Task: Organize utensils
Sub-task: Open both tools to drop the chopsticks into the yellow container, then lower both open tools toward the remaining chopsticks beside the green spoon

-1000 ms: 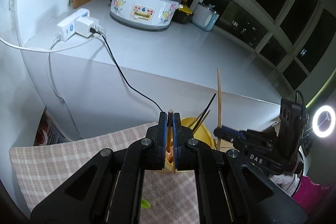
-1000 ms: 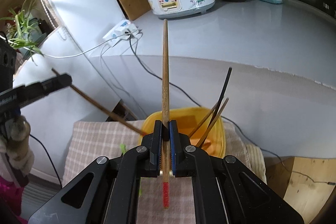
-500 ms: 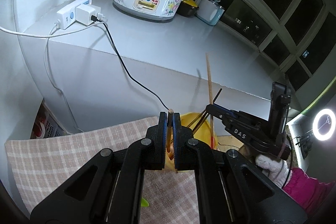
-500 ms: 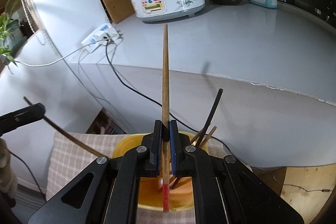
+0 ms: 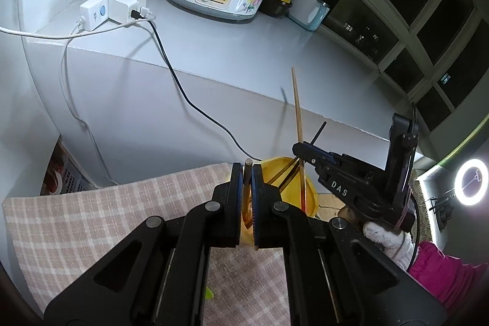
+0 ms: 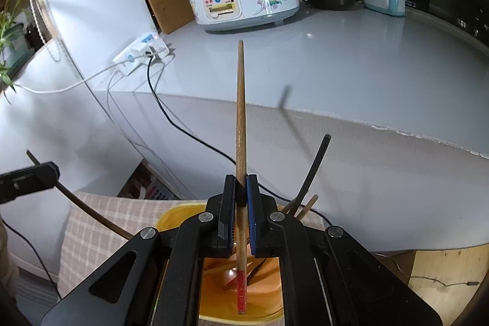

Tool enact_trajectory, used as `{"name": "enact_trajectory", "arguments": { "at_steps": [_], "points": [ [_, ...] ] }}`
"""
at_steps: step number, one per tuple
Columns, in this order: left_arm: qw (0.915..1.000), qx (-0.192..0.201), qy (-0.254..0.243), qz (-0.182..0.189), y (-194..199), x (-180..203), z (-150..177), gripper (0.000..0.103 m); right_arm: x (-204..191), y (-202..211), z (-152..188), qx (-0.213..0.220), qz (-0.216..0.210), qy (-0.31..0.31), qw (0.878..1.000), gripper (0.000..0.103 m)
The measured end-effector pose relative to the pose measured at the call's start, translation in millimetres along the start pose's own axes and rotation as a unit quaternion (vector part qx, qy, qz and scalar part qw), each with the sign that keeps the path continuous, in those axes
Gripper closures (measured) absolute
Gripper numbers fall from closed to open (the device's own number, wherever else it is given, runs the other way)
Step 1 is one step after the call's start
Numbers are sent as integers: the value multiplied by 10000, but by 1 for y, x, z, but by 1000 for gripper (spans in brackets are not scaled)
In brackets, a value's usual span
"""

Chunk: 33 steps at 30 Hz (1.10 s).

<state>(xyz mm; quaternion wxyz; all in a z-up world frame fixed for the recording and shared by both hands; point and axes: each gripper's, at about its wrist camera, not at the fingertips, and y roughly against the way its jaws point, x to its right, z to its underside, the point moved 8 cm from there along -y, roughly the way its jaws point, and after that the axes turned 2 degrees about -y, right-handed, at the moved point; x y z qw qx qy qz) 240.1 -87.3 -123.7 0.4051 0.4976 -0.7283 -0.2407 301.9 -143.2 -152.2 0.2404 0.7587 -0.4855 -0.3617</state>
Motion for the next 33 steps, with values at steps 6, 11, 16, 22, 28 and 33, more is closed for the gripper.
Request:
{"name": "enact_trajectory", "arguments": {
  "at_steps": [6,11,16,22,28,33],
  "points": [
    [9999,-71,77,37,-5,-3,2,100,-1,-2,16,-129,27,92,9999,97],
    [9998,-146,93,107,-10,-1,5,100,-4,0,32,-299,-33,113,9995,97],
    [9997,-217,22,141,-13,6,10,97,-3,2,48,-487,-41,74,9988,97],
    [9997,-140,-35,180,-3,10,12,89,3,13,62,-584,-62,-160,9981,88],
    [9999,30,-5,137,15,6,11,89,10,31,66,-479,-126,-422,9979,82],
    [9999,111,24,-72,31,-9,20,89,10,47,69,-408,-218,-490,9977,82]
  ]
}}
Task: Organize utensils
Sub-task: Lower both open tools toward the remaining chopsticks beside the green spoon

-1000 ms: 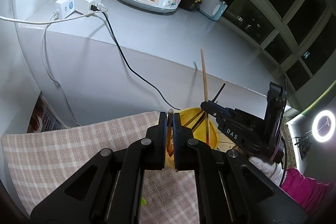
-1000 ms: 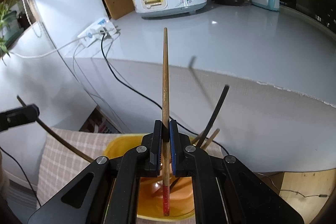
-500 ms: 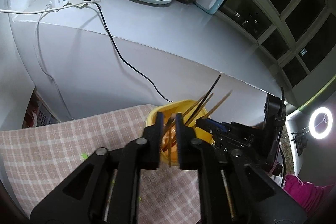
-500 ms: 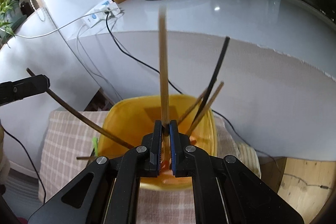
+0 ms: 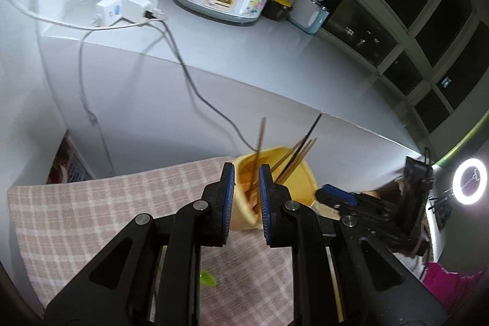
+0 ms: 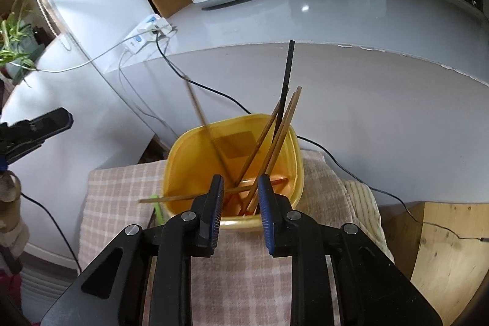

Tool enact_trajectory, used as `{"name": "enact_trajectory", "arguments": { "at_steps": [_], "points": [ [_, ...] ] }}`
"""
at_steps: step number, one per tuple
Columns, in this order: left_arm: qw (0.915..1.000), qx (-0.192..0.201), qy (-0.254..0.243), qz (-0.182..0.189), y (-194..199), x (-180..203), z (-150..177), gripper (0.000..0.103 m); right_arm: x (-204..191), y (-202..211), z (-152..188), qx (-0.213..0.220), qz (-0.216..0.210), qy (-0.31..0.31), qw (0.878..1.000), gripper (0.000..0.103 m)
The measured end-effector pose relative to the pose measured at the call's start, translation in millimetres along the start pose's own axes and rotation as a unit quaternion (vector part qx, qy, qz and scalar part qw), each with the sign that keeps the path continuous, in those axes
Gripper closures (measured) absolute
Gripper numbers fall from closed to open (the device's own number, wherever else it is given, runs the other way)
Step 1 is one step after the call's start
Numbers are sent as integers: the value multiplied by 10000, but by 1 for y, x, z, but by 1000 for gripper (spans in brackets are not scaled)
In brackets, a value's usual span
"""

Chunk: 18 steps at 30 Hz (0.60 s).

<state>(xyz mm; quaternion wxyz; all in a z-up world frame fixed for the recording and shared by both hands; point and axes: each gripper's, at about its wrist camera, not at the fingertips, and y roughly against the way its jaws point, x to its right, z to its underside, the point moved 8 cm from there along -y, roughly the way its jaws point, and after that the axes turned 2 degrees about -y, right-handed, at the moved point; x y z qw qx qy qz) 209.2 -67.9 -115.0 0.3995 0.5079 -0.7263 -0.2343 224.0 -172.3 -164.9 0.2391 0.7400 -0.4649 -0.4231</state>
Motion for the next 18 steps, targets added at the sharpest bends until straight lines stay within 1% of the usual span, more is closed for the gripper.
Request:
{"name": "enact_trajectory", "arguments": {
  "at_steps": [4,8,12,14,18],
  "points": [
    [9997,-7,82,-232,11,-20,14,89,-7,8,9,6,-74,81,9999,82],
    [9984,-61,317,-461,22,-47,34,89,-18,12,23,-83,-182,219,9996,82],
    [9954,-186,602,-722,32,-78,61,89,-33,10,45,-305,-284,428,9982,82],
    [9934,-278,667,-888,35,-91,76,89,-40,5,55,-441,-334,512,9972,82],
    [9896,-476,886,-1028,37,-110,105,89,-55,-8,81,-760,-453,643,9940,82]
  ]
}}
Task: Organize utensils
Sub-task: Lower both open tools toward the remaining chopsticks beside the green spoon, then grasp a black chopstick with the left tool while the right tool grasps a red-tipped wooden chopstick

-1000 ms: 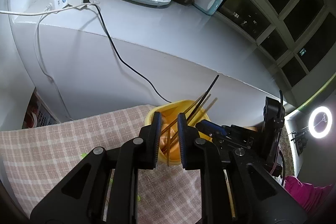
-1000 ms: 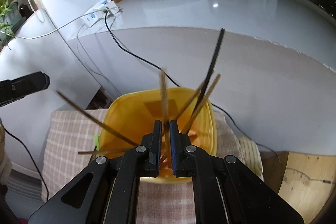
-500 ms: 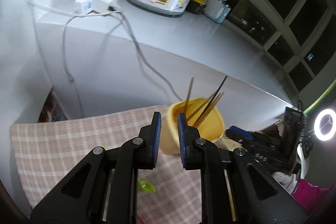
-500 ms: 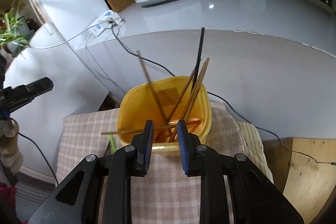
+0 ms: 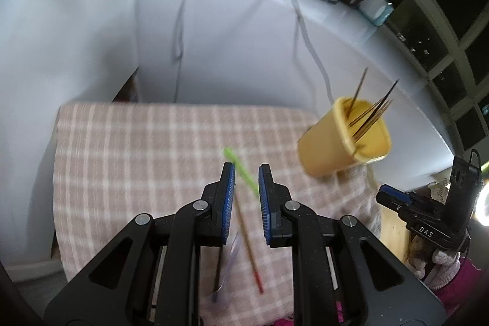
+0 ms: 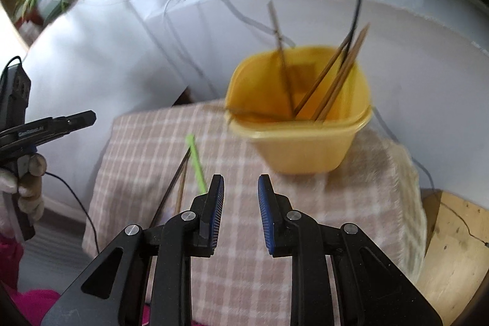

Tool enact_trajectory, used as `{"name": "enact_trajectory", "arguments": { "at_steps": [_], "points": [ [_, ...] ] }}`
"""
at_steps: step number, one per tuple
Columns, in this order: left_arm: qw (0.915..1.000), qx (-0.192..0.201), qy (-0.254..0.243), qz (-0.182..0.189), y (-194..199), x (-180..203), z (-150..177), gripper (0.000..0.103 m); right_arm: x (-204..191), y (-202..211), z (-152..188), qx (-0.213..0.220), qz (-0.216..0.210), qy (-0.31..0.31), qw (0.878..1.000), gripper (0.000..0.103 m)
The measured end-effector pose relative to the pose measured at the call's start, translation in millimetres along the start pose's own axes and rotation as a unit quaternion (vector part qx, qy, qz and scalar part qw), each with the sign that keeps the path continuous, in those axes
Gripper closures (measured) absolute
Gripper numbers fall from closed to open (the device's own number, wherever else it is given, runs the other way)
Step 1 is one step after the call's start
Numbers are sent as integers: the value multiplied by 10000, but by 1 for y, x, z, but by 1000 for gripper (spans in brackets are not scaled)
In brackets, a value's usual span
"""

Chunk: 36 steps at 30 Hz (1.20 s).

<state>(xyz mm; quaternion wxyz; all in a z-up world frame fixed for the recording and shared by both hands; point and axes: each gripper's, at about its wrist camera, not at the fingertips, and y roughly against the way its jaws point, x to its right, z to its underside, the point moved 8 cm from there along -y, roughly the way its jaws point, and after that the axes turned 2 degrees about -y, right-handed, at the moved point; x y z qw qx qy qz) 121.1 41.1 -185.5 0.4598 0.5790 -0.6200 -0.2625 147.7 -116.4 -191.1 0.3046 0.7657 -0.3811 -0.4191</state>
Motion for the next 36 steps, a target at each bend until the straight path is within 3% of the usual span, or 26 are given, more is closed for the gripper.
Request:
{"name": "enact_trajectory", "arguments": {
  "at_steps": [8,17,24,36],
  "points": [
    [9981,-505,326,-132,-23,-30,55,89,-28,-37,36,-658,-190,346,9971,82],
    [9938,-1026,416,18,-55,-31,102,89,-59,-67,54,-1119,-526,464,9912,82],
    [9916,-1247,314,137,-82,-26,107,89,-70,-81,66,-1415,-610,414,9872,82],
    [9848,-1726,-187,26,-140,-18,99,89,-70,-98,73,-1594,-519,-13,9859,82]
  ]
}}
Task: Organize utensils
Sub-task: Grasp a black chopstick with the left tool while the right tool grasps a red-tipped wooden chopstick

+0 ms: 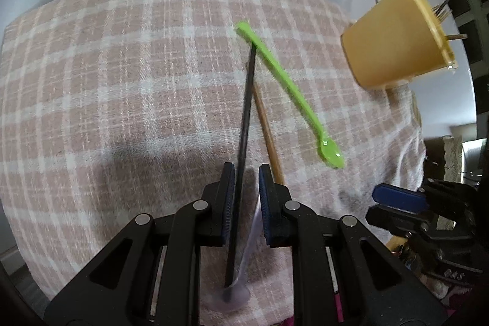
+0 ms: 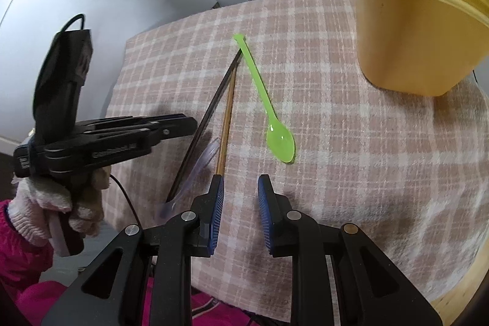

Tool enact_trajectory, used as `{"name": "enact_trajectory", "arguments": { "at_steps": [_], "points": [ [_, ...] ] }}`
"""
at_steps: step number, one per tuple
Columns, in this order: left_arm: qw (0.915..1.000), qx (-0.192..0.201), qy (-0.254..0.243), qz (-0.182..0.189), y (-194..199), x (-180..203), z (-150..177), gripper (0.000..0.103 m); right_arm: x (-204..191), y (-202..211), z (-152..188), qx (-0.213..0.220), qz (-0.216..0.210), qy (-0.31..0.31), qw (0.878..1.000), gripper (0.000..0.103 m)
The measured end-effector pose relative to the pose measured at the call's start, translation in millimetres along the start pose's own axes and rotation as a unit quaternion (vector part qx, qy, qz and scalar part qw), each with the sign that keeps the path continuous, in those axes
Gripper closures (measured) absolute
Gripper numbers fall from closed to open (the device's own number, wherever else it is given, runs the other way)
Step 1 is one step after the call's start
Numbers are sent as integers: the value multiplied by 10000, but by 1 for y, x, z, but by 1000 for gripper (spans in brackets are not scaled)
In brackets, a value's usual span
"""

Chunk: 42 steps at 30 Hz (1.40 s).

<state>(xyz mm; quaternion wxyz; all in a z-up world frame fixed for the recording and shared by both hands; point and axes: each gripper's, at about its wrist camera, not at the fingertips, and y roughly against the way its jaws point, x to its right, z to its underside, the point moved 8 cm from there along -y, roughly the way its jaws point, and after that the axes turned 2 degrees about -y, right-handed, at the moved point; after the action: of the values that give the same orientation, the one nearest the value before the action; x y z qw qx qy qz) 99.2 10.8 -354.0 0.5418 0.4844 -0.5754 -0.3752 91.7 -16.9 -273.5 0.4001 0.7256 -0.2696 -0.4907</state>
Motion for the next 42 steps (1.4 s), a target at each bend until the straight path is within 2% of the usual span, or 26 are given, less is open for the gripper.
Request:
{"name": "enact_trajectory", "arguments": {
  "at_steps": [9,13,17,22,24,27,35,42],
  "points": [
    [9997,6,-129,-186,-14,-3,-16,89,-13,-19,-2,-106,-115,-76,9998,82],
    [9999,28,16,-99,-18,-5,-25,89,-14,-24,-7,-195,-133,8,9997,82],
    [10000,10,-59,-68,-20,-4,-33,89,-10,-29,-12,-293,-96,-56,9995,82],
    [9996,-40,-65,-265,-29,2,-38,89,-5,-31,-17,-320,-77,-165,9993,82],
    [9994,-47,-64,-324,-32,3,-40,96,-4,-33,-20,-326,-73,-196,9993,82],
    [9997,-17,12,-254,-29,-2,-41,97,-6,-34,-25,-336,-84,-168,9993,82],
    [9997,56,171,-185,-22,-29,-34,98,-26,-43,-37,-475,1,172,9987,82],
    [9994,103,273,-170,-12,-50,-17,98,-36,-62,-52,-615,276,309,9972,82]
  ]
}}
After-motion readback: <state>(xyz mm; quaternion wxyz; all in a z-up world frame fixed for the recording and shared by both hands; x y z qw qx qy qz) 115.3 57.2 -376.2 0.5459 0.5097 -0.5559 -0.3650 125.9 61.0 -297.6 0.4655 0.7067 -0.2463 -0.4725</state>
